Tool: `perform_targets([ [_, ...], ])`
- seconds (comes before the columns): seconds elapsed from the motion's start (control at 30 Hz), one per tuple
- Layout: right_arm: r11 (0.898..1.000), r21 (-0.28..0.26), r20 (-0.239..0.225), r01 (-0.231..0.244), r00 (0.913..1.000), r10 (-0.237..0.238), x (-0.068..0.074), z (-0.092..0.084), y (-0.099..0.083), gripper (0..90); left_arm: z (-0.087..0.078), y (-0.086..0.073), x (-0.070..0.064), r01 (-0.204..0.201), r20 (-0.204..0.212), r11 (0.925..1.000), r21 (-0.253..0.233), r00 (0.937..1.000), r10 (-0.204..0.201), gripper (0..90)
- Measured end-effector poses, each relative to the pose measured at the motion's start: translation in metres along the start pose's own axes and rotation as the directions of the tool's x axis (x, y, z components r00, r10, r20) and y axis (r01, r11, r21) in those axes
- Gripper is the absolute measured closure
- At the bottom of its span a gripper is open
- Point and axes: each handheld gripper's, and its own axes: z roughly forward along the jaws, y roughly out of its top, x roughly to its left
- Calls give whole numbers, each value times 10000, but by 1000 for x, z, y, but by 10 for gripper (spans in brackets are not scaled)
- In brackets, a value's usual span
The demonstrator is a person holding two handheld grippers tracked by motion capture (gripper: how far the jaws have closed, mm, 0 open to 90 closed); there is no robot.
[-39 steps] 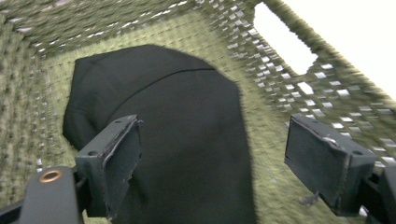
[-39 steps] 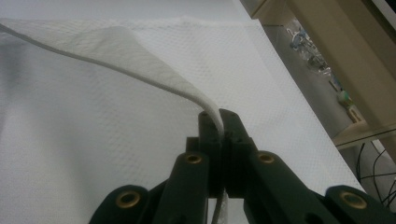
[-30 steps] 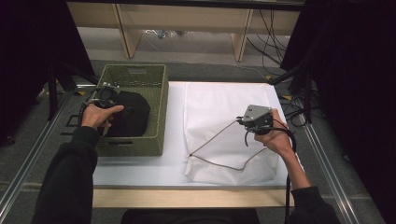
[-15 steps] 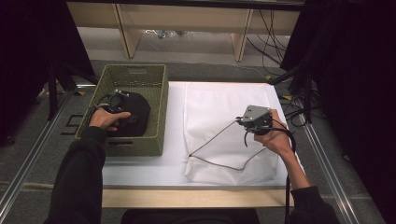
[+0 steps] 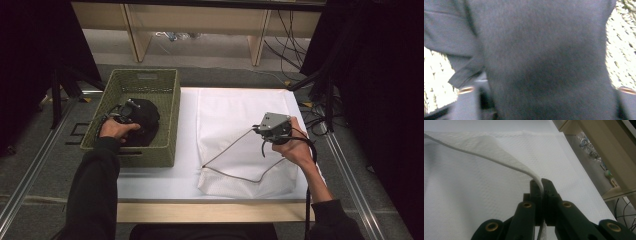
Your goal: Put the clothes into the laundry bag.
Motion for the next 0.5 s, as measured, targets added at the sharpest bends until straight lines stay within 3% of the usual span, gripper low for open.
perform_targets([
  [0.03, 9999, 11, -28, 107, 9999, -107, 0, 0, 0, 884, -2, 0, 1, 1, 3, 10000, 7, 10000, -1, 479],
  [0.1, 10000, 36, -27, 31, 10000, -30, 1, 0, 0, 884, -3, 0, 2, 128, 24, 9999, -75, 9999, -128, 513],
  [0.13, 9996, -62, -55, 266, 9996, -266, -1, 1, 0, 885, -4, 0, 3, 121, 8, 9999, -95, 9999, -121, 513],
  [0.27, 9997, 18, -71, 238, 9997, -238, -1, 2, -1, 886, -9, 2, 3, 104, -95, 9997, -236, 9999, -106, 537],
  [0.37, 9999, 28, -118, 102, 9999, -102, -1, 2, -1, 886, -18, 3, 6, 452, 138, 9966, -685, 9989, -443, 538],
  [0.5, 9996, -6, -79, 276, 9996, -276, -2, 3, -2, 886, -28, 6, 8, 536, 209, 9960, -720, 9984, -522, 540],
])
